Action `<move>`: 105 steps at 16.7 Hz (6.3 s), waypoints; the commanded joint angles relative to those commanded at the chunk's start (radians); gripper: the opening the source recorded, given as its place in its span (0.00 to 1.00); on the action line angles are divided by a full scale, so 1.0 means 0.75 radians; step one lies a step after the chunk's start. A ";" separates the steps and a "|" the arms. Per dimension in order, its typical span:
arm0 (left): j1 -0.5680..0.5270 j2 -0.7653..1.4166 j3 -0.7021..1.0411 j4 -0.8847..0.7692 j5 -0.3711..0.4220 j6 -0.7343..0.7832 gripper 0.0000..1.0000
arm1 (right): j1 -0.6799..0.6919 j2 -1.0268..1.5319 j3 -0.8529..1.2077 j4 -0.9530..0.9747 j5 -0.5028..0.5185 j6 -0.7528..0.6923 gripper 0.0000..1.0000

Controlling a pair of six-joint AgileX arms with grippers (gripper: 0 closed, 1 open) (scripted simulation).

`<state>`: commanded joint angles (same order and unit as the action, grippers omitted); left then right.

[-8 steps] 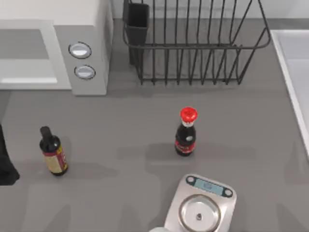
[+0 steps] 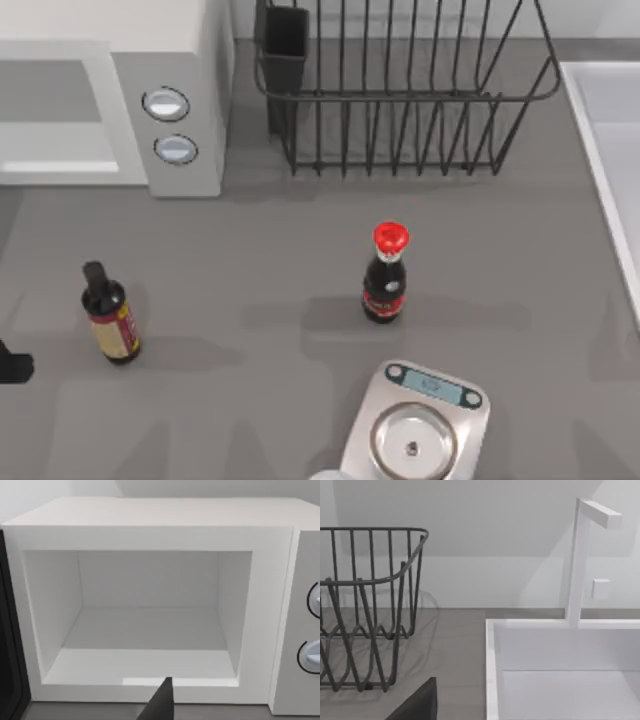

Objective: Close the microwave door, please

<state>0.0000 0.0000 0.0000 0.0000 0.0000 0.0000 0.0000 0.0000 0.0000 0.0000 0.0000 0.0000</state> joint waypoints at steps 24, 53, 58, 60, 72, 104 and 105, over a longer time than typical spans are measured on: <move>-0.315 0.028 0.086 -0.058 -0.315 0.000 0.00 | 0.000 0.000 0.000 0.000 0.000 0.000 1.00; -0.074 0.183 0.023 0.159 -0.076 0.002 0.00 | 0.000 0.000 0.000 0.000 0.000 0.000 1.00; -0.066 0.203 0.043 0.151 -0.072 0.014 0.00 | 0.000 0.000 0.000 0.000 0.000 0.000 1.00; -0.008 0.274 0.112 0.106 -0.034 0.063 0.00 | 0.000 0.000 0.000 0.000 0.000 0.000 1.00; 0.854 1.532 1.184 -0.577 0.533 0.783 0.00 | 0.000 0.000 0.000 0.000 0.000 0.000 1.00; 1.398 2.502 1.508 -0.515 0.900 1.238 0.00 | 0.000 0.000 0.000 0.000 0.000 0.000 1.00; 1.388 2.485 1.491 -0.503 0.895 1.227 0.00 | 0.000 0.000 0.000 0.000 0.000 0.000 1.00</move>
<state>1.0410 1.8637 1.1185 -0.3774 0.6711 0.9203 0.0000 0.0000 0.0000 0.0000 0.0000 0.0000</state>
